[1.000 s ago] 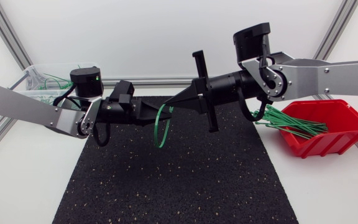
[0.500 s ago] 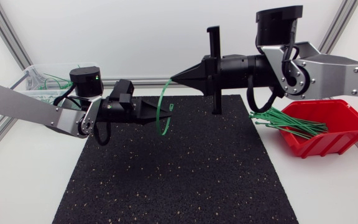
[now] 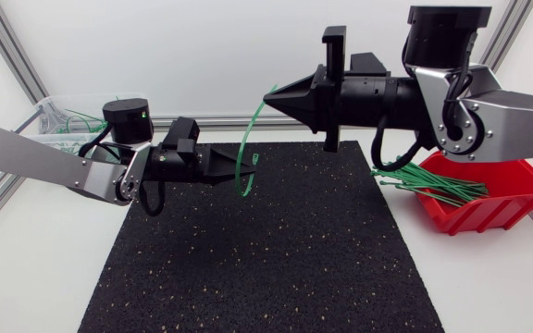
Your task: Take a green cable tie from the red box, thread the tail through the head to close it, then place it in the transparent bin on the left.
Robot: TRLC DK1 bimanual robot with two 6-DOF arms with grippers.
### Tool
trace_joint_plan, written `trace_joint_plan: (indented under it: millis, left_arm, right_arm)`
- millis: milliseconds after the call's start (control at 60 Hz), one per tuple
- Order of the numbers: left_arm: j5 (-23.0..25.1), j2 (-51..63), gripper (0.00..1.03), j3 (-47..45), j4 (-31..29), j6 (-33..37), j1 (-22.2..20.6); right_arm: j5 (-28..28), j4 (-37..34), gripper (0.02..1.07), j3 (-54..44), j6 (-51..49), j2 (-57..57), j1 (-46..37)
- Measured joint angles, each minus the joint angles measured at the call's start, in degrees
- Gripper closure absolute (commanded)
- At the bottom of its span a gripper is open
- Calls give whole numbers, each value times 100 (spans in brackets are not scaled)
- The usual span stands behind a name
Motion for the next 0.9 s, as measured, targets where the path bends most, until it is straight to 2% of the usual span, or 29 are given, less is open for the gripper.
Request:
trace_joint_plan:
  millis: [117, 250, 400, 517, 633, 900]
  left_arm:
    - [0, -15, 100, -15, 0, 0, -20]
    - [-13, -33, 100, -44, 0, 0, -20]
    - [-13, -87, 100, -50, 2, -2, -31]
    - [-13, -107, 100, -66, 2, -2, -35]
    - [-13, -109, 100, -81, 2, 0, -35]
    - [-13, -111, 100, -87, 2, 0, -35]
  right_arm:
    - [-601, 332, 101, 4, 638, 546, -328]
    - [-1113, 614, 101, -28, 1062, 470, -260]
    - [-1217, 474, 101, -39, 1204, 212, -120]
    - [-1220, -144, 101, -37, 1209, 131, -81]
    - [-1217, -1056, 101, 31, 1207, 131, -50]
    - [-1193, -2159, 101, 396, 1207, 199, -85]
